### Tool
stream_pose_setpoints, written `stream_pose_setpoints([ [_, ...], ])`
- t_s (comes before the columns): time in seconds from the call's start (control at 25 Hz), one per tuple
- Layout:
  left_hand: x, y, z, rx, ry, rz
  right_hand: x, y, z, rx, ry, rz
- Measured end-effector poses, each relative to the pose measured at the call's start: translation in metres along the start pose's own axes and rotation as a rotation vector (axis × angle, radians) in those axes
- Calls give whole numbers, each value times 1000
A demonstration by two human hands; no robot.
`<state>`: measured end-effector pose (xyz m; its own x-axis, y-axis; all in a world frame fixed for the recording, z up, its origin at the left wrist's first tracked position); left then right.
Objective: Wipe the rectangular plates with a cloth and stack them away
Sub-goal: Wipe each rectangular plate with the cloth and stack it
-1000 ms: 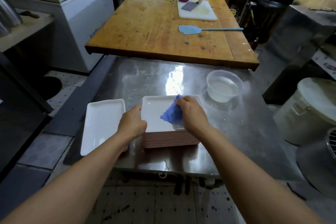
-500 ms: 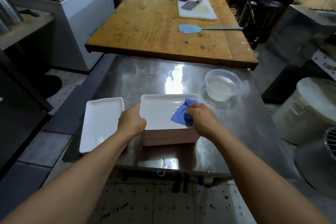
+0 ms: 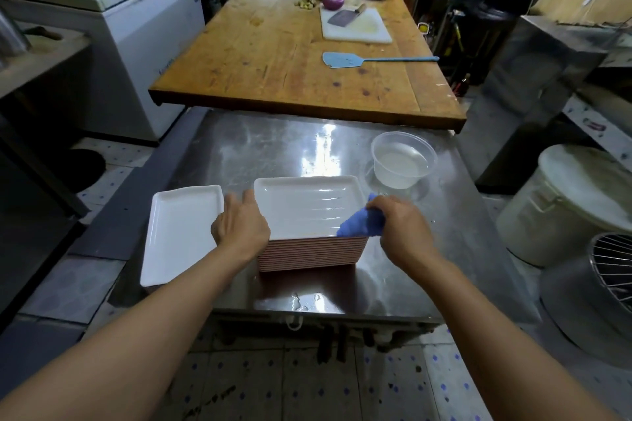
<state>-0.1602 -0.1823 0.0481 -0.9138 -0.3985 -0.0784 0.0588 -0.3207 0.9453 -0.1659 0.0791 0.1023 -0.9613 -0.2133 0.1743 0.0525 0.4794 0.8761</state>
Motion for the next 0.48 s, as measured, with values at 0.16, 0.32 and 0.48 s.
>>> stream_pose_setpoints([
  [0.16, -29, 0, 65, 61, -434, 79, -5, 27, 25, 157, -127, 215],
  [0.32, -44, -25, 97, 214, -594, 25, -11, 24, 39, 204, -203, 225],
  [0.48, -43, -16, 95, 92, -585, 43, -17, 21, 51, 221, -276, 220],
])
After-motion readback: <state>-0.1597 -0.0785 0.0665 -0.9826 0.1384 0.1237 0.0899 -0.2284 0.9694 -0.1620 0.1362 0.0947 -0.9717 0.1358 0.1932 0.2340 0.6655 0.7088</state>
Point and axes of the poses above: each hand's wrist, its own x-axis towards the middle knuckle, its own y-axis out of the back of the hand, z = x × y, the point moved 10 cm from there along x, towards the middle knuckle, and after that the axes turned 2 degrees about y, right-handed, at the moved point
